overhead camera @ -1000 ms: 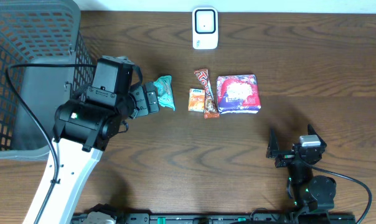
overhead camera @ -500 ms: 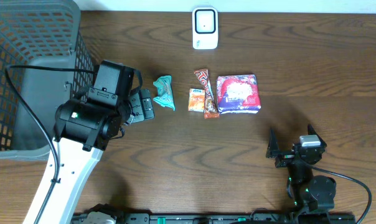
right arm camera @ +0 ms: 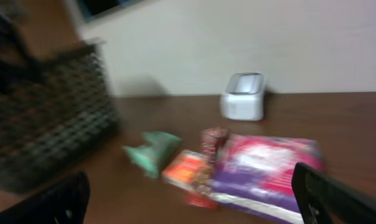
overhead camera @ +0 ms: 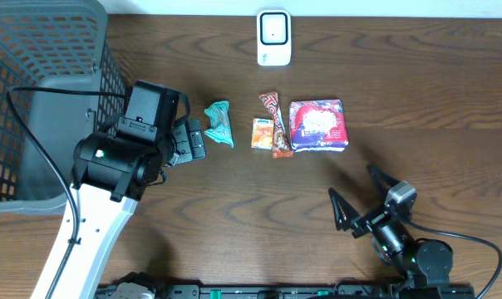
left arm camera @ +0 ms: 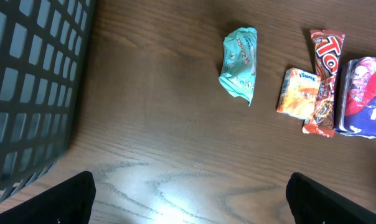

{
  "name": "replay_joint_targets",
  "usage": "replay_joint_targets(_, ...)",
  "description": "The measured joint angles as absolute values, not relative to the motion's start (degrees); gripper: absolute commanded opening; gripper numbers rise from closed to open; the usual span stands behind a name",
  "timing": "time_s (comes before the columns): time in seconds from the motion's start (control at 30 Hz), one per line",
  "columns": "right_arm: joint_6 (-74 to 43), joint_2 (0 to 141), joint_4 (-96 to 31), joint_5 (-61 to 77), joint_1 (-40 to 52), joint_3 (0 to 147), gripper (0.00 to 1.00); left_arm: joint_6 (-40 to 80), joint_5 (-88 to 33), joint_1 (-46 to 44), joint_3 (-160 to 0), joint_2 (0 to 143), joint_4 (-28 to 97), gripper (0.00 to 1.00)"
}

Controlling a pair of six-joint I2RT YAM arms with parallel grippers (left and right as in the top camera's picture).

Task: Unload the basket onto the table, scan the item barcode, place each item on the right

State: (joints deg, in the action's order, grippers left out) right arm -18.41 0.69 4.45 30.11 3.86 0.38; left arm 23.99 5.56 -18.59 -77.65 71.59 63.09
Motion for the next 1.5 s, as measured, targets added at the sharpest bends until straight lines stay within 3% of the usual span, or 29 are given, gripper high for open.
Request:
replay_joint_targets(0.2,-29.74,0.62,23.99,36.01,3.86,0.56,0.99,23.99,5.82,-18.59,-77.62,71.59,63.16,0.98)
replay_joint_targets(0.27,-31.24,0.67,24.4,36.12,3.86,1.87,0.99,23.99,5.96,-18.59,-77.6,71.59,63.18,0.98)
replay_joint_targets(0.5,-23.24,12.4,-2.13,31.16,3.86,21.12,0.99,23.99,5.98,-18.59,-77.6,71.59,63.13,0.98)
replay_joint_targets(0.93,-0.25,72.49,-54.3,23.24,3.86,76.77,0.99,23.99,6.0,-18.59,-77.6,71.59,63.18,0.98)
replay_joint_targets(1.07,1.65,83.64,-57.76,21.23,3.86,84.2,0.99,23.99,6.02,-18.59,-77.6,71.59,63.11,0.98)
replay_joint_targets(1.4,-0.56,99.39,-55.35,17.56,-1.13,85.1,0.99,23.99,6.02,-18.59,-77.6,71.59,63.11,0.98)
replay_joint_targets(1.47,0.4,102.3,-54.87,19.75,-3.05,85.12,0.95,23.99,6.02,-18.59,-77.6,71.59,63.16,0.98)
replay_joint_targets(1.5,1.19,103.74,-54.54,21.39,-3.9,85.12,0.87,23.99,6.02,-18.59,-77.6,71.59,63.13,0.98)
